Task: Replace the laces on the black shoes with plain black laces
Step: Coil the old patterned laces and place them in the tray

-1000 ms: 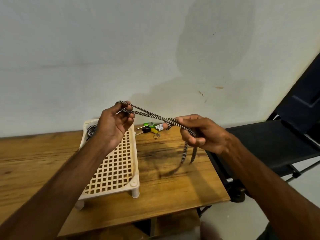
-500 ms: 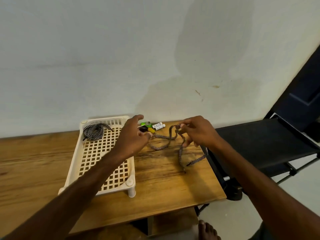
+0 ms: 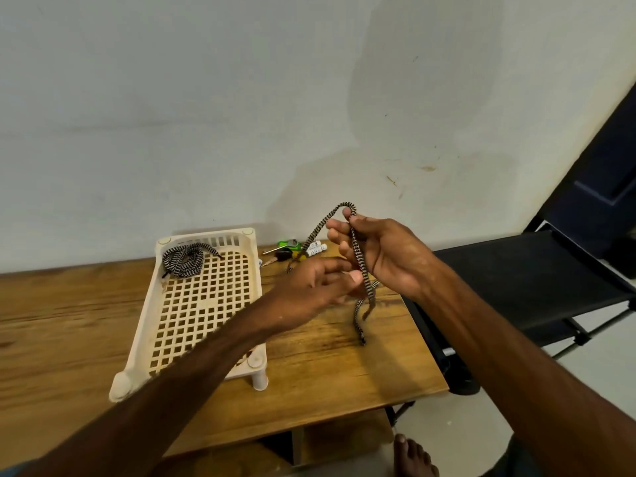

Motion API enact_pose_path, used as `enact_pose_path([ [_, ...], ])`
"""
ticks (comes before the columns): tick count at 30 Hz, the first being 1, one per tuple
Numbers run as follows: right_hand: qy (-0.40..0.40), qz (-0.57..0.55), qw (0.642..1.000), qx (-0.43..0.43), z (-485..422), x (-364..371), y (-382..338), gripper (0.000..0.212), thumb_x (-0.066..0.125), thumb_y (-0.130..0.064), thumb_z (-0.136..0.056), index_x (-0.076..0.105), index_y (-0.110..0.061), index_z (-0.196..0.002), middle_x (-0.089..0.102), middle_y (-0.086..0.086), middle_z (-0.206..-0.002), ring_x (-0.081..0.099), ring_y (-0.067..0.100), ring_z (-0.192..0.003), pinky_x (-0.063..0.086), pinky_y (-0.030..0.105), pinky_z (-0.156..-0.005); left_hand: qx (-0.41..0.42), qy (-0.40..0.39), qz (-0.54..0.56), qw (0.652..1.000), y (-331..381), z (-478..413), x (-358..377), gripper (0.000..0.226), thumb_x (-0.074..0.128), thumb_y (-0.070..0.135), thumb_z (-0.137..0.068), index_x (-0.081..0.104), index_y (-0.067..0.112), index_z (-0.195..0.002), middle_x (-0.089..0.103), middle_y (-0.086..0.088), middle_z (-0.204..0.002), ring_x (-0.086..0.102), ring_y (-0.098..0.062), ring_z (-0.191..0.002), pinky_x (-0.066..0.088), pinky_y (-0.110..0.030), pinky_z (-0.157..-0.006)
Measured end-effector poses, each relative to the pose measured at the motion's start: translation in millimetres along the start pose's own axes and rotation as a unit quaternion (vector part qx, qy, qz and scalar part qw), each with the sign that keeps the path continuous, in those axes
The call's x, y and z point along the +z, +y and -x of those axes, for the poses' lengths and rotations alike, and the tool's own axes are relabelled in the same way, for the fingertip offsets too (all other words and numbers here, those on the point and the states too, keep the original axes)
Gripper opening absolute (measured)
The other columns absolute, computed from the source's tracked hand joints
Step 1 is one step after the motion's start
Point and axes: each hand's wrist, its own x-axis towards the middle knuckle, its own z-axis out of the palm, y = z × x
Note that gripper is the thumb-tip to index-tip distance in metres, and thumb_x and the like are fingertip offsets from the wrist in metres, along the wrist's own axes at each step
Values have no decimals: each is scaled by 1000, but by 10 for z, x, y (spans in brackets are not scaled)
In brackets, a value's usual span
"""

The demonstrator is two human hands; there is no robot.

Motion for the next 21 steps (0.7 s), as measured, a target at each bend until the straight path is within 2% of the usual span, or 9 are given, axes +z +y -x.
enact_pose_path([
  [5, 26, 32, 998, -50, -73, -71, -7, 14, 42, -4, -107, 49, -4, -119, 72, 25, -118, 74, 31, -103, 63, 32, -79, -18, 26, 60, 998, 29, 47, -87, 27, 56, 27, -103, 76, 10, -102, 73, -1, -79, 70, -18, -77, 59, -28, -74],
  [7, 66, 172, 981, -56, -82, -121, -23, 19, 47, -11, -108, 56, 2, -118, 76, 20, -109, 76, 30, -99, 63, 37, -83, -35, 36, 117, 992, 32, 40, -211, 30, 51, 23, -105, 74, 6, -96, 71, -11, -82, 71, -27, -81, 60, -35, -76],
  [8, 91, 309, 945, -59, -84, -156, -11, 26, 49, -16, -108, 61, 4, -118, 78, 16, -102, 77, 28, -92, 64, 39, -82, -38, 47, 131, 989, 24, 30, -267, 31, 47, 19, -106, 71, 4, -93, 71, -14, -82, 72, -31, -81, 59, -35, -74],
  [9, 105, 470, 874, -62, -85, -191, 6, 31, 50, -24, -108, 66, 2, -115, 78, 13, -95, 77, 26, -84, 64, 41, -79, -43, 66, 127, 989, 10, 15, -318, 32, 44, 17, -107, 67, 4, -91, 71, -15, -81, 73, -32, -80, 59, -34, -70],
  [11, 105, 721, 682, -61, -92, -239, 75, 38, 54, -37, -105, 73, -4, -108, 77, 7, -89, 73, 22, -77, 61, 41, -78, -58, 115, 81, 988, -43, -18, -401, 32, 42, 18, -108, 63, 5, -86, 69, -11, -71, 72, -30, -70, 56, -33, -65],
  [12, 110, 770, 624, -71, -97, -248, 110, 36, 58, -40, -103, 73, -7, -110, 75, 4, -93, 70, 19, -80, 59, 39, -80, -67, 134, 57, 987, -73, -33, -438, 33, 44, 21, -108, 63, 7, -84, 63, -6, -63, 68, -27, -61, 53, -33, -63],
  [13, 112, 768, 623, -97, -103, -237, 138, 34, 63, -39, -100, 71, -10, -117, 74, 2, -100, 68, 17, -86, 58, 38, -83, -74, 143, 41, 986, -102, -42, -476, 34, 47, 25, -107, 63, 10, -82, 55, -2, -57, 60, -22, -53, 48, -32, -59],
  [17, -26, 637, 752, -168, -111, -95, 215, 44, 70, -28, -96, 61, -19, -138, 69, -4, -129, 65, 7, -114, 55, 30, -96, -55, 112, 15, 992, -110, -61, -537, 39, 55, 42, -103, 68, 17, -76, 39, 7, -54, 32, -9, -43, 28, -21, -45],
  [21, -59, 543, 819, -174, -106, -42, 231, 17, 64, -15, -100, 76, -9, -110, 78, 3, -92, 75, 16, -88, 61, 40, -90, -41, 100, 14, 994, -70, -57, -574, 40, 58, 49, -99, 70, 20, -75, 41, 5, -55, 29, -8, -43, 24, -20, -44],
])
